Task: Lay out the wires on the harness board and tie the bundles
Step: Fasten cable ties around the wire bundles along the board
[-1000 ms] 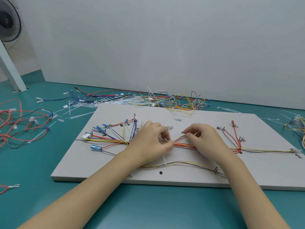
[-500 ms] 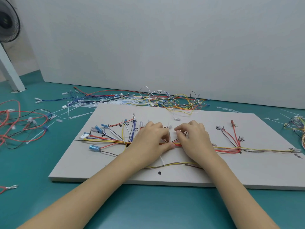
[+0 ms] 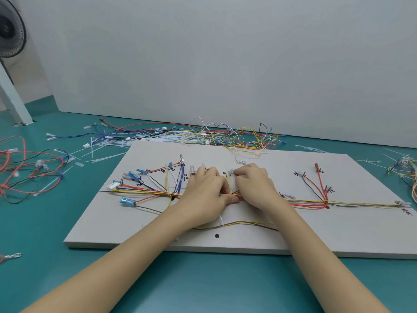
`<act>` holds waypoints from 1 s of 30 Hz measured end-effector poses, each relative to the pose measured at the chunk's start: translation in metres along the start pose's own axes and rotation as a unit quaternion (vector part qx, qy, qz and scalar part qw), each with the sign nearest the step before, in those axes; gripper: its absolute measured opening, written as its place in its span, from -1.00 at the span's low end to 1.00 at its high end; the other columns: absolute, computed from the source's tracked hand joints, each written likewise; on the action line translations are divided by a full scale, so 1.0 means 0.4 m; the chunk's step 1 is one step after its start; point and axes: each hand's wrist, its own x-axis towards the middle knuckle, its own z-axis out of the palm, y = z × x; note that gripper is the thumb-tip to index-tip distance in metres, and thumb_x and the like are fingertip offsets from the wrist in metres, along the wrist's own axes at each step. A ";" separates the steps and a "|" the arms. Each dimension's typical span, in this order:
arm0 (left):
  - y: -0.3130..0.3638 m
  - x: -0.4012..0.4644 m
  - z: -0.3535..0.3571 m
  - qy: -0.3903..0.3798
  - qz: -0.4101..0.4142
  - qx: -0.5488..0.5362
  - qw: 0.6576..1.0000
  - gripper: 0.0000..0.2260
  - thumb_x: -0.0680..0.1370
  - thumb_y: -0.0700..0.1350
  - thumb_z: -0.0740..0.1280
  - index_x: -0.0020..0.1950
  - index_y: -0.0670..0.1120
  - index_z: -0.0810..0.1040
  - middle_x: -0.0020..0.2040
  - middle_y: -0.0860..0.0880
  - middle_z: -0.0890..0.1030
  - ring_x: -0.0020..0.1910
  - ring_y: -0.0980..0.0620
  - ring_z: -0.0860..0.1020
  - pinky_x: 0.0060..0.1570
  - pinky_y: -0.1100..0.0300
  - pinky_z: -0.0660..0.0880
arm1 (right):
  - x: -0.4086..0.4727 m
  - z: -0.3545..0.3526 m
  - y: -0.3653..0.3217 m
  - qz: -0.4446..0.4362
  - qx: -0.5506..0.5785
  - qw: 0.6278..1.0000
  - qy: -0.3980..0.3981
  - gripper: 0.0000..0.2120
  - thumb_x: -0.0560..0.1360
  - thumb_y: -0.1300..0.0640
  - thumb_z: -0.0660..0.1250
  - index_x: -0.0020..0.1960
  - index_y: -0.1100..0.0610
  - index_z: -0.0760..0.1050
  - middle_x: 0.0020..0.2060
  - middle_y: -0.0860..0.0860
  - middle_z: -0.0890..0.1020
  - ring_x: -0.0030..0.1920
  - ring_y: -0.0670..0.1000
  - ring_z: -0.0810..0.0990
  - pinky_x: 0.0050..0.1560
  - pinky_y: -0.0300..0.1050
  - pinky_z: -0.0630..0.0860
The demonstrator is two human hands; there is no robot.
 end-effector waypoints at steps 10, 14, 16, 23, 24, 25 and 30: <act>0.003 0.001 0.003 0.016 0.035 0.053 0.998 -0.74 0.56 0.16 0.29 -0.02 -0.03 0.52 0.03 0.02 0.39 0.11 -0.03 0.28 0.09 0.07 0.22 | 0.024 0.002 -0.046 0.053 0.223 0.972 0.048 -0.67 0.47 0.32 0.21 0.18 0.24 0.59 0.16 0.11 0.62 0.20 0.06 0.54 0.09 -0.25 0.38; 0.003 0.002 0.005 0.020 0.042 0.071 0.996 -0.72 0.57 0.15 0.27 0.02 -0.06 0.53 0.03 0.01 0.38 0.12 -0.05 0.29 0.09 0.05 0.24 | 0.029 0.007 -0.059 0.070 0.223 0.971 0.044 -0.68 0.47 0.29 0.23 0.18 0.16 0.58 0.15 0.08 0.63 0.20 0.10 0.54 0.29 0.00 0.41; 0.003 0.003 0.004 0.020 0.041 0.071 0.996 -0.73 0.56 0.14 0.28 0.00 -0.05 0.53 0.02 0.01 0.38 0.11 -0.04 0.29 0.10 0.04 0.24 | 0.034 0.005 -0.056 0.082 0.227 0.969 0.046 -0.69 0.47 0.26 0.28 0.20 0.16 0.56 0.12 0.11 0.63 0.18 0.11 0.55 0.28 0.04 0.42; 0.003 0.007 -0.002 0.009 0.041 0.068 0.997 -0.73 0.56 0.15 0.29 0.02 -0.05 0.54 -0.01 0.04 0.36 0.12 -0.03 0.29 0.14 0.02 0.28 | 0.022 0.002 -0.049 0.074 0.259 0.961 0.062 -0.76 0.48 0.26 0.32 0.13 0.17 0.60 -0.08 0.10 0.69 0.02 0.07 0.63 0.08 -0.10 0.52; 0.004 0.006 -0.003 0.009 0.042 0.067 0.997 -0.73 0.56 0.15 0.29 0.02 -0.05 0.54 -0.01 0.04 0.35 0.13 -0.03 0.29 0.14 0.02 0.28 | 0.020 0.003 -0.050 0.075 0.265 0.959 0.063 -0.76 0.47 0.27 0.33 0.12 0.17 0.60 -0.08 0.10 0.69 0.02 0.07 0.63 0.09 -0.09 0.53; 0.006 0.005 -0.004 0.009 0.041 0.065 0.997 -0.73 0.56 0.15 0.30 0.01 -0.05 0.54 -0.01 0.04 0.35 0.13 -0.03 0.29 0.14 0.02 0.28 | 0.019 0.004 -0.050 0.078 0.269 0.958 0.066 -0.77 0.46 0.27 0.34 0.11 0.17 0.61 -0.08 0.10 0.69 0.02 0.07 0.64 0.11 -0.06 0.53; -0.020 -0.018 -0.041 -0.031 0.036 0.074 0.996 -0.75 0.51 0.18 0.35 -0.08 0.00 0.51 -0.05 0.07 0.36 0.09 0.01 0.29 0.02 0.06 0.24 | 0.001 0.025 -0.080 0.067 0.280 0.956 0.053 -0.78 0.42 0.30 0.38 0.03 0.14 0.64 -0.12 0.08 0.71 0.00 0.06 0.65 0.13 0.01 0.54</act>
